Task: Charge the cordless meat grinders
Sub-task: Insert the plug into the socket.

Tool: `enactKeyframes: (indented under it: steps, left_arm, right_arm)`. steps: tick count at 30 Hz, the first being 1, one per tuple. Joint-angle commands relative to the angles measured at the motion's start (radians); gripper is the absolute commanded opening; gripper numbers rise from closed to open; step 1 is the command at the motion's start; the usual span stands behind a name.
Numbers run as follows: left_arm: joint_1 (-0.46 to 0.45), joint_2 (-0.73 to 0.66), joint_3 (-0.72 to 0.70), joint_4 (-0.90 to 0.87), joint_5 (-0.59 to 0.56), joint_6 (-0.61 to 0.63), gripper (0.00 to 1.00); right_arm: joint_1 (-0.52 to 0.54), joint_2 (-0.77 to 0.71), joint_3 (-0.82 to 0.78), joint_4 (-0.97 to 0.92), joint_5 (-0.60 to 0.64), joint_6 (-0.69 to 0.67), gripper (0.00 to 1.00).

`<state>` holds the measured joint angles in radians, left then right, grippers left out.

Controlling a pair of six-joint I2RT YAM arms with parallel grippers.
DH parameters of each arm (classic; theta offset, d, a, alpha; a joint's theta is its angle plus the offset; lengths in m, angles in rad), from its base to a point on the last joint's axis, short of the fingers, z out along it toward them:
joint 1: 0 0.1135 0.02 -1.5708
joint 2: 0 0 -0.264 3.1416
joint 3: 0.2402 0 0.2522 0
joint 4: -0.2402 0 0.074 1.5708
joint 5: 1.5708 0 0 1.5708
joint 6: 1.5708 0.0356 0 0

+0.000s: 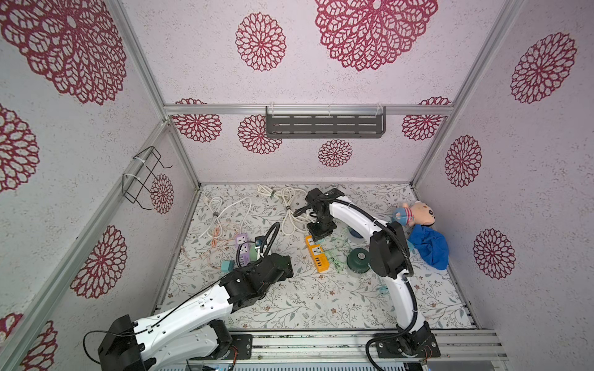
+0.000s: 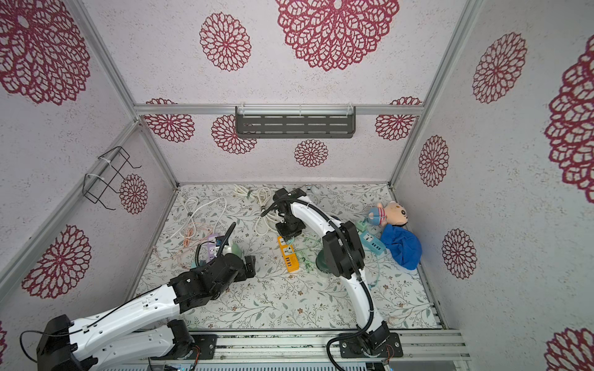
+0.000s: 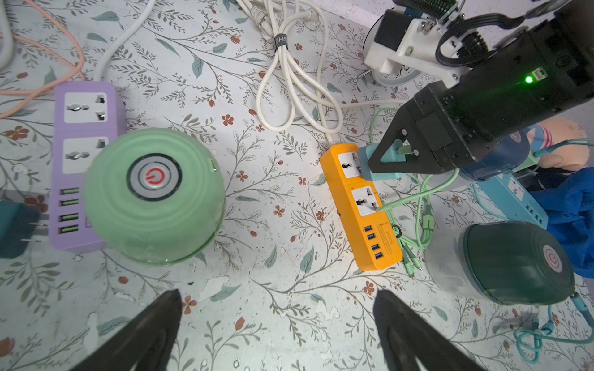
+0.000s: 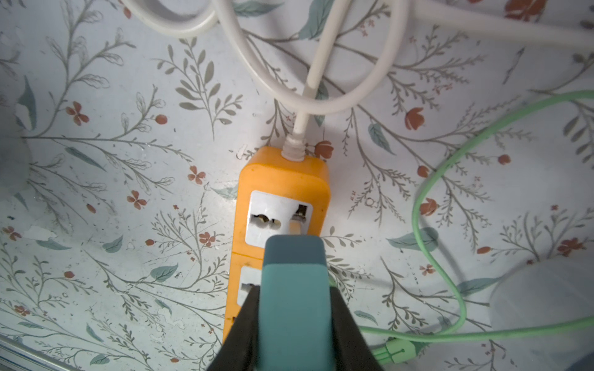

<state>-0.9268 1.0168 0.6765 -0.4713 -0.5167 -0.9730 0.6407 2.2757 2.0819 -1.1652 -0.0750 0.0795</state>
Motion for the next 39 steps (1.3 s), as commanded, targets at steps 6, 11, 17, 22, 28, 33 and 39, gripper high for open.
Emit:
enactKeyframes:
  steps: [6,11,17,22,28,33,39]
  left_arm:
    - [0.012,-0.014,-0.019,0.031,0.002,-0.006,0.97]
    - [0.012,-0.01,-0.024,0.043,0.015,-0.004,0.97]
    - [0.013,-0.014,-0.033,0.052,0.015,-0.003,0.97]
    - [0.013,-0.012,-0.034,0.054,0.015,0.003,0.97]
    - [0.014,-0.012,-0.04,0.059,0.024,-0.001,0.97]
    - [0.014,-0.018,-0.044,0.056,0.029,-0.006,0.97]
    - [0.015,-0.025,-0.04,0.039,0.031,-0.007,0.97]
  right_arm:
    - [0.005,0.15,0.171,-0.088,0.088,0.044,0.0]
    - [0.004,0.231,0.252,-0.128,0.136,0.073,0.0]
    - [-0.005,0.251,0.256,-0.12,0.201,0.107,0.0]
    - [-0.02,0.249,0.257,-0.104,0.226,0.132,0.0]
    - [-0.023,0.3,0.303,-0.098,0.228,0.147,0.0]
    - [-0.022,0.35,0.304,-0.076,0.197,0.148,0.0]
    - [-0.031,0.401,0.303,-0.048,0.152,0.135,0.0]
